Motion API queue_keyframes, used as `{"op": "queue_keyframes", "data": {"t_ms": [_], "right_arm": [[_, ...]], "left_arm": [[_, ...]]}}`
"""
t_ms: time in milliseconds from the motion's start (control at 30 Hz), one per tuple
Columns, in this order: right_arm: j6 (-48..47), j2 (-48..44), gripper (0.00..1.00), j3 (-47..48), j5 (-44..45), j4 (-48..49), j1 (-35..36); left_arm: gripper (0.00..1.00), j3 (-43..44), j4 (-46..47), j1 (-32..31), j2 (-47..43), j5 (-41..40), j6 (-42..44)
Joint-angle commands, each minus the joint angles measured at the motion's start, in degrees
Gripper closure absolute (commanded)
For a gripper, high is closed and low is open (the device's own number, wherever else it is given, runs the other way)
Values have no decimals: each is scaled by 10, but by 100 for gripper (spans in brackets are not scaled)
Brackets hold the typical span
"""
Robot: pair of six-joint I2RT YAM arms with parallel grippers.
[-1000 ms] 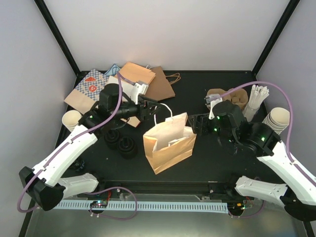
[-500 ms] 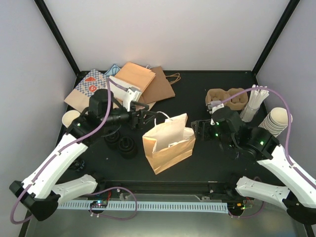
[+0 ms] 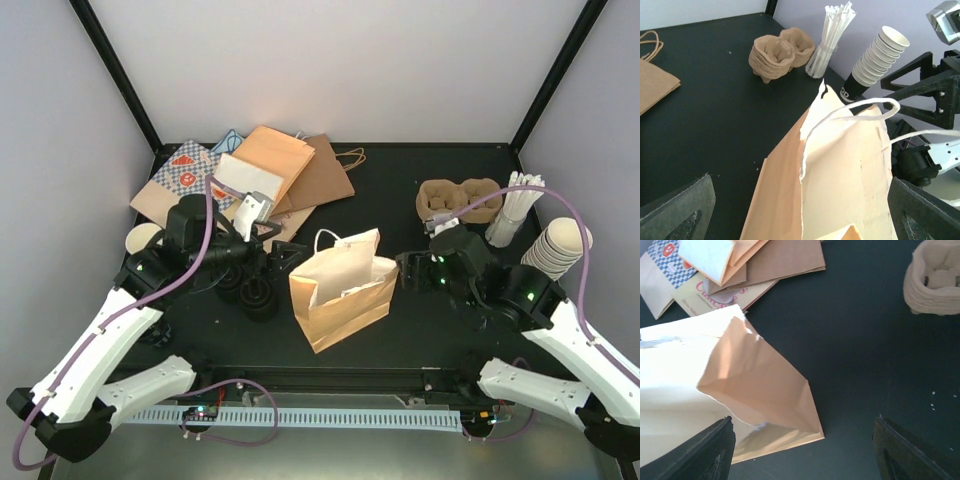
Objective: Pack the takeout coffee
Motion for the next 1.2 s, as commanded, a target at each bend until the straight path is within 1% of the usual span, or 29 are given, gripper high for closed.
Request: {"op": "queue_keyframes", "data": {"t_ms": [0, 100, 267, 400, 600, 667, 733, 867, 1167], "right_arm": [[21, -26, 22, -18, 50, -28, -3], [28, -39, 22, -37, 48, -31, -3], [37, -59, 22, -60, 34, -33, -2], [44, -69, 22, -86, 10, -25, -2], [53, -73, 22, -124, -4, -9, -2], [54, -75, 22, -133, -7, -2, -2], [55, -77, 23, -139, -9, 2, -3], [61, -80, 23, -157, -16, 12, -2], [62, -82, 23, -175, -18, 31, -2]], "left_arm": [[3, 1, -18, -3, 1, -5, 14], [6, 1, -13, -3, 3, 10, 21], [14, 7, -21, -3, 32, 56, 28], [22, 8, -26, -16, 57, 59, 39], [26, 44, -65, -64, 105, -38, 70], [27, 53, -72, -75, 115, -55, 77], [31, 62, -81, -85, 128, -69, 83], [39, 75, -95, -101, 146, -100, 87], [65, 84, -88, -108, 163, -132, 81]]}}
